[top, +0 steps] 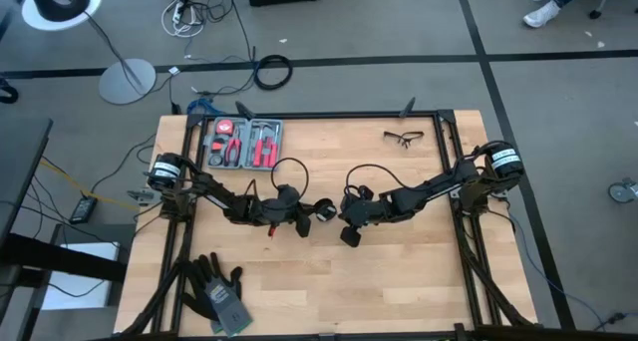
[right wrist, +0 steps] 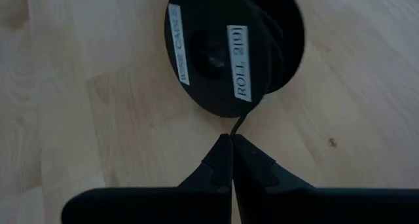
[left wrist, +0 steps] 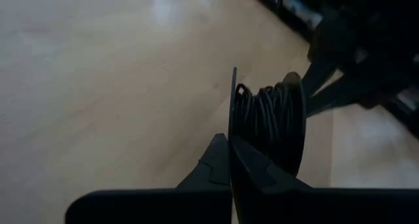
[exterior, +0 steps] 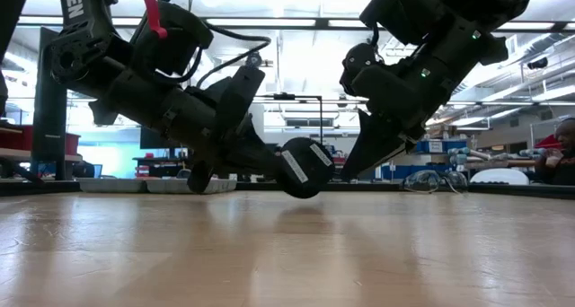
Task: Coil cords
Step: Coil the black wire on the black spool
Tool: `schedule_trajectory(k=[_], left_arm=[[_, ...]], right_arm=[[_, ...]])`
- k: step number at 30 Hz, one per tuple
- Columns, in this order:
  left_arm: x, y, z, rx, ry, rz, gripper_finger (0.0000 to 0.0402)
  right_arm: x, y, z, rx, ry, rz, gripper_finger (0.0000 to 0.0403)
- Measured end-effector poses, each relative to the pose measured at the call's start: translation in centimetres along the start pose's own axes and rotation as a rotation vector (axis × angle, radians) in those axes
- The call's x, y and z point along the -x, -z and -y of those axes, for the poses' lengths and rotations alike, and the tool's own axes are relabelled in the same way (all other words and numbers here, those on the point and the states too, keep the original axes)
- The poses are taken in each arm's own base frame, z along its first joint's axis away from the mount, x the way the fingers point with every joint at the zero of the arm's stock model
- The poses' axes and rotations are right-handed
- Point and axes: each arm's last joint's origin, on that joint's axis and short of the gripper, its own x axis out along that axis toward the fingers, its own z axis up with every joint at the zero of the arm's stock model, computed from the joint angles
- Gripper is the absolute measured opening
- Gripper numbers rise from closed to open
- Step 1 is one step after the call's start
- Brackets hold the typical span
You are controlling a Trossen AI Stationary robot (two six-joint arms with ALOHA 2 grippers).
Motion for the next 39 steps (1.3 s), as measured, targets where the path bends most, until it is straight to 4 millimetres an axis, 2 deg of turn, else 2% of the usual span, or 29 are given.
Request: schedule_trajectory(k=[4,10,13,26,39], left_arm=[[0.0,-0.2,0.2,-0.002,0.012,0.026,0.0000],[0.0,-0.1,-0.1,-0.014,-0.014,0.020,0.0000],[0.0,-0.1,-0.1,-0.014,-0.019,0.018,0.0000],[-0.1,0.0,-0.3,-0.022,-0.041,0.005,0.0000],[-0.1,0.0,-0.4,-0.018,-0.072,0.025,0.0000]], right_arm=[[-0.6,0.1,-0.1,0.018,-0.006,0.010,0.0000],[-3.2,1.0,-0.6,0.018,-0.033,0.058,0.0002],[-3.8,1.0,-0.8,0.014,-0.052,0.090,0.0011],[-3.6,0.6,-1.3,-0.014,-0.112,0.129,0.0029],[-2.8,0.6,-3.0,0.022,-0.185,0.177,0.0081]])
